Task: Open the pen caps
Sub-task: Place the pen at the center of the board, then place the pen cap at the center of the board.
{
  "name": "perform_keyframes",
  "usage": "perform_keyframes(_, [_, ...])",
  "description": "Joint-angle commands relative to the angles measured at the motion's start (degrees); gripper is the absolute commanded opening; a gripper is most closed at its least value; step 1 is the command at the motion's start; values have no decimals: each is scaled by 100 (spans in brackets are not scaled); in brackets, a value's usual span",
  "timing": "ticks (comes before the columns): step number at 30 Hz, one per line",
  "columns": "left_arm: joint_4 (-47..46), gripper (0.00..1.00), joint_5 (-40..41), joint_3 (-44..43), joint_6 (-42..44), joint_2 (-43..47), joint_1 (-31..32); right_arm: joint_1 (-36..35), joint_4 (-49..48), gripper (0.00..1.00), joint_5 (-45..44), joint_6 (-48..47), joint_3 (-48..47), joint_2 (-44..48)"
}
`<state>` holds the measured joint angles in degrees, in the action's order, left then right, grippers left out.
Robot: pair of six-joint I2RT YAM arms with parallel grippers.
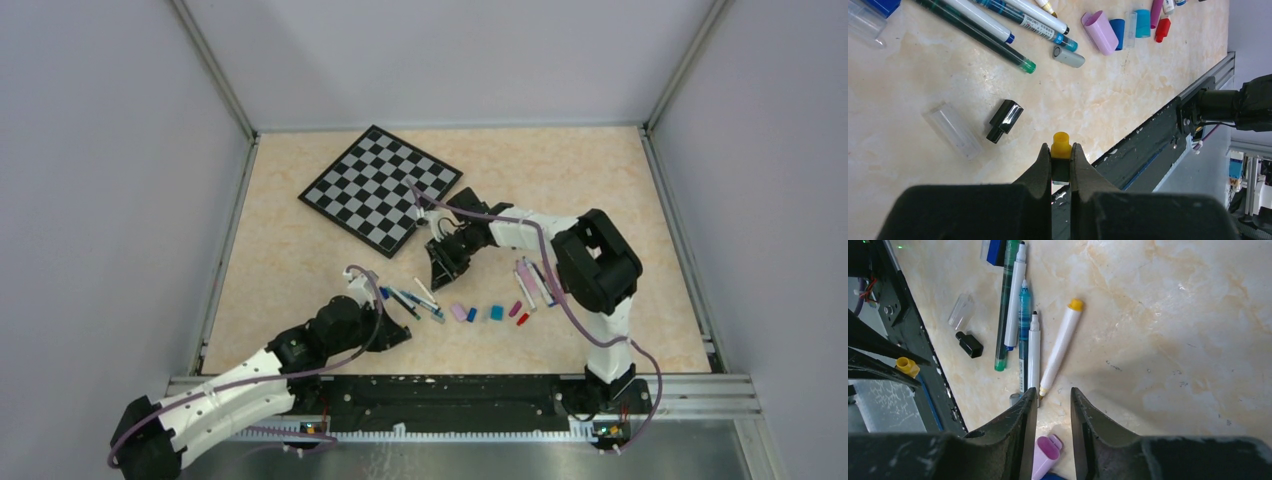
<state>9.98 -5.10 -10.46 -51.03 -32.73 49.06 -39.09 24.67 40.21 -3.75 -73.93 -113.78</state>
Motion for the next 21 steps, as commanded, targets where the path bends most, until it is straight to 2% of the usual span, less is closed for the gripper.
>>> perform_keyframes(1, [-438,5,-44,51,-105,-168,-4,-64,208,30,89,-241,-258,316])
perform_keyframes(4, [-504,5,-95,-31,-158,-448,-10,-64,379,35,93,-549,-277,617])
perform_keyframes(7, [-532,5,-147,-153,-240,-813,-10,1,683,37,152,-1031,-285,945])
perform_keyframes(12, [-558,7,-294,-475,-197,-1564,2,562,783,37,756,-1358,-27,1477])
perform_keyframes(16, [-558,14,-276,-737,-40,-2140,28,1084,721,37,1245,-1326,172,1708])
perform_keyframes(21, [-508,28,-119,-1037,95,-2560,73,1364,593,41,1431,-1351,393,2021])
